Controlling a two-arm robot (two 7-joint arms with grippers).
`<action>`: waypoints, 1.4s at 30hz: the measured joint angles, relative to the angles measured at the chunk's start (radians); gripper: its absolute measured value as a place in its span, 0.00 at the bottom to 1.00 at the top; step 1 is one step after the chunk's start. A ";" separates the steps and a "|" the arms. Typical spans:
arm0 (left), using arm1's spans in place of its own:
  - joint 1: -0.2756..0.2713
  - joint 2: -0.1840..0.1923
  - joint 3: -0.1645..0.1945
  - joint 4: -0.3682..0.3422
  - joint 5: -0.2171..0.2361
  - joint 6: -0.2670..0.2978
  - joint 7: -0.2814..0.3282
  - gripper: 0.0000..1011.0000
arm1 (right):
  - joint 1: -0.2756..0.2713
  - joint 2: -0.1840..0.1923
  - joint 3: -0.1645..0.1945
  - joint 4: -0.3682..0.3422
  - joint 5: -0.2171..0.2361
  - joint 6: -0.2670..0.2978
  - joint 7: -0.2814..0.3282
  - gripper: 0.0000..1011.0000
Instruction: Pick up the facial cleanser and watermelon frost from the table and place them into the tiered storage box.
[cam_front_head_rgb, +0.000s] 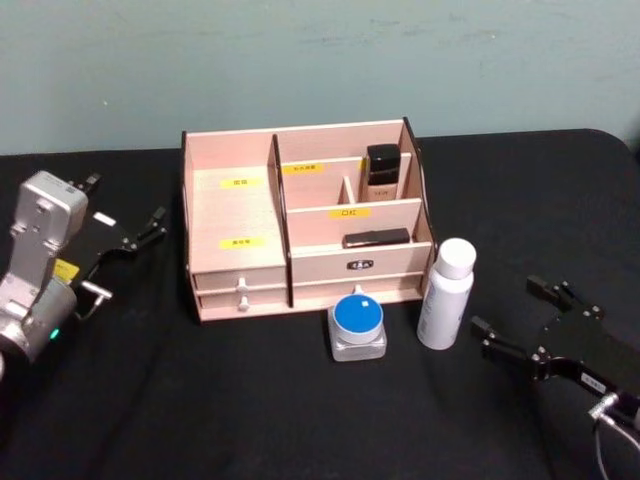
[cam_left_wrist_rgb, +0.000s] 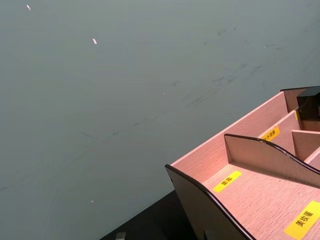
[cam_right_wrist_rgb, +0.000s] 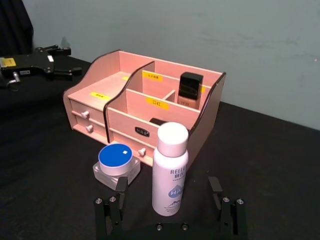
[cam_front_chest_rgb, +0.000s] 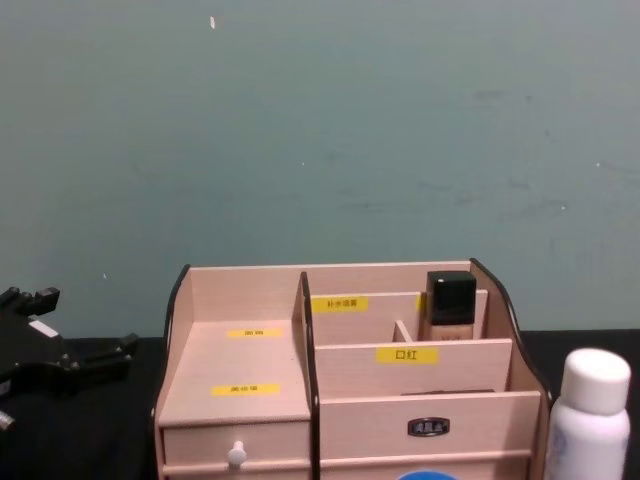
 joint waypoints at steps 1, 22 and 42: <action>0.000 0.000 0.000 0.000 0.000 0.000 0.000 1.00 | 0.013 -0.008 -0.006 0.016 0.000 0.002 0.008 0.99; 0.000 0.000 0.000 0.000 0.000 0.000 0.000 1.00 | 0.171 -0.103 -0.057 0.185 -0.012 0.013 0.119 0.99; 0.000 0.000 0.000 0.000 0.000 0.000 0.000 1.00 | 0.287 -0.155 -0.108 0.281 -0.063 0.036 0.162 0.99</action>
